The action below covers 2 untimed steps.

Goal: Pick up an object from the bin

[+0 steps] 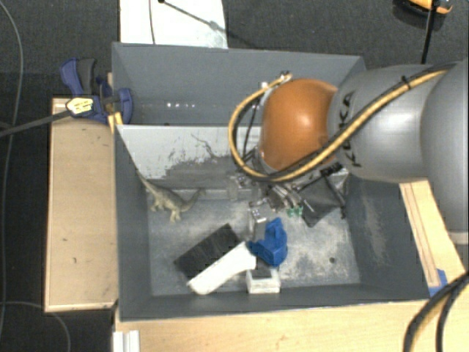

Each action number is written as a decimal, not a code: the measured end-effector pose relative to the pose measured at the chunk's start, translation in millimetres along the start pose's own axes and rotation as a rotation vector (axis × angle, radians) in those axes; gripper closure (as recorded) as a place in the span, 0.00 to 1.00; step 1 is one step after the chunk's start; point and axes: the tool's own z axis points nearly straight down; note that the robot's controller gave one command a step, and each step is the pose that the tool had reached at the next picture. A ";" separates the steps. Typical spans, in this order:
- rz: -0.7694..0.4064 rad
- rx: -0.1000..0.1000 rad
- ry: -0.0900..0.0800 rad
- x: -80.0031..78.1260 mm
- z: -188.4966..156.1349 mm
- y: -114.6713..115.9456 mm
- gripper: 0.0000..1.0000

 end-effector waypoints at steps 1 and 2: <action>-0.045 0.002 -0.001 27.3 42.5 13.2 0.00; -0.096 0.001 0.009 36.9 56.8 37.4 0.00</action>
Offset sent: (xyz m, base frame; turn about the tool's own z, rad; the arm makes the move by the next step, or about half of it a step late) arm -0.0169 0.0490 -0.0595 -0.1581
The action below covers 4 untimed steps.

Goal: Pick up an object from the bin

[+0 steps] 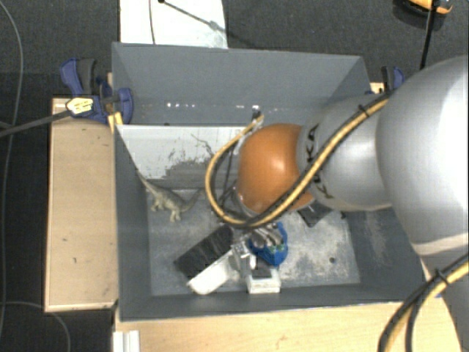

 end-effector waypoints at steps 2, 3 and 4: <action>0.092 0.000 -0.021 28.9 -3.4 11.0 1.00; 0.092 0.000 -0.020 29.0 -3.4 11.0 1.00; 0.024 0.004 -0.003 0.6 -16.4 20.8 1.00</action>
Offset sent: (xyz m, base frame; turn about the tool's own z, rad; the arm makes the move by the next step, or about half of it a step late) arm -0.0370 0.0000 -0.0024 0.0919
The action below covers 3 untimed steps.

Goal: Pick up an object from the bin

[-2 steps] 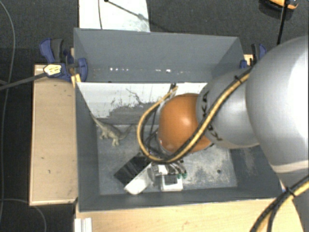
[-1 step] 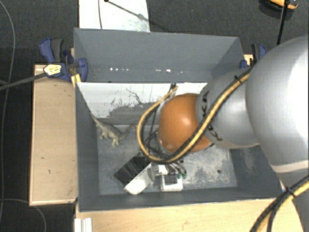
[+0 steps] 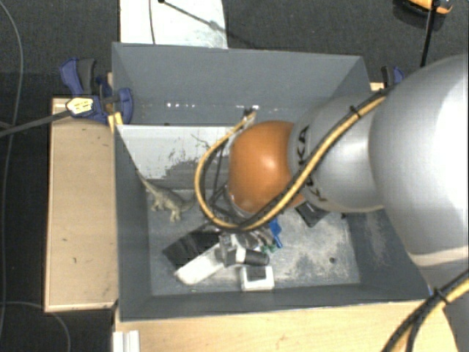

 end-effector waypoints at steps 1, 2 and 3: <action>-0.002 -0.005 -0.021 -42.5 -14.9 12.2 1.00; -0.020 -0.002 -0.003 -21.8 -31.7 -5.0 1.00; 0.018 -0.003 -0.015 -49.6 -34.2 -2.5 1.00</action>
Offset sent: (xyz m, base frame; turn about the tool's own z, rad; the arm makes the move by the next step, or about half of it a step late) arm 0.0171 -0.0088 0.0426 -0.0433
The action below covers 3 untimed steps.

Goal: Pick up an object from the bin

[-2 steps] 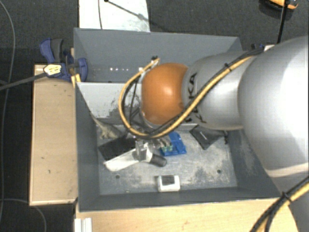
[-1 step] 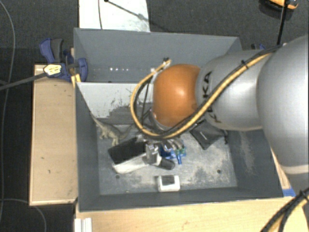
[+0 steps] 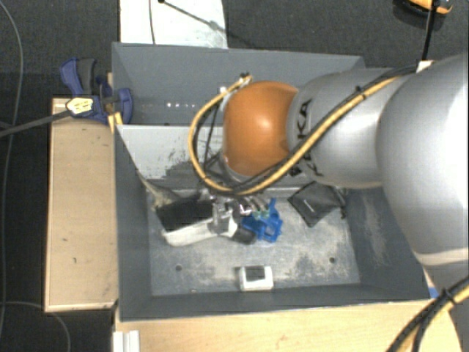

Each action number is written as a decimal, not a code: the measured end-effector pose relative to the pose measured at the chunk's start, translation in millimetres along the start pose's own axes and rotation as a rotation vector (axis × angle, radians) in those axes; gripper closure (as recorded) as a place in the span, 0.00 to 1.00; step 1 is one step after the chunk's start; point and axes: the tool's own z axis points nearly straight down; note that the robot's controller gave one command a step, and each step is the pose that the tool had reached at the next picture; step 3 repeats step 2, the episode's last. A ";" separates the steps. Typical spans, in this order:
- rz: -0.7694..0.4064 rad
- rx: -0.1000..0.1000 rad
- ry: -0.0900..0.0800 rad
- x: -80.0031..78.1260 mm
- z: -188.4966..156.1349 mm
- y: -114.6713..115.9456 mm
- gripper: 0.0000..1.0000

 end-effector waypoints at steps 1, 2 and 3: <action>0.064 0.000 -0.005 -2.1 30.5 3.0 1.00; 0.073 0.000 -0.003 0.3 39.9 2.6 1.00; 0.073 0.000 -0.003 0.3 39.9 2.6 1.00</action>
Offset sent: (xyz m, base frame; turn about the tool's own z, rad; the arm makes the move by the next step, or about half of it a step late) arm -0.0046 -0.0102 0.1481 0.0139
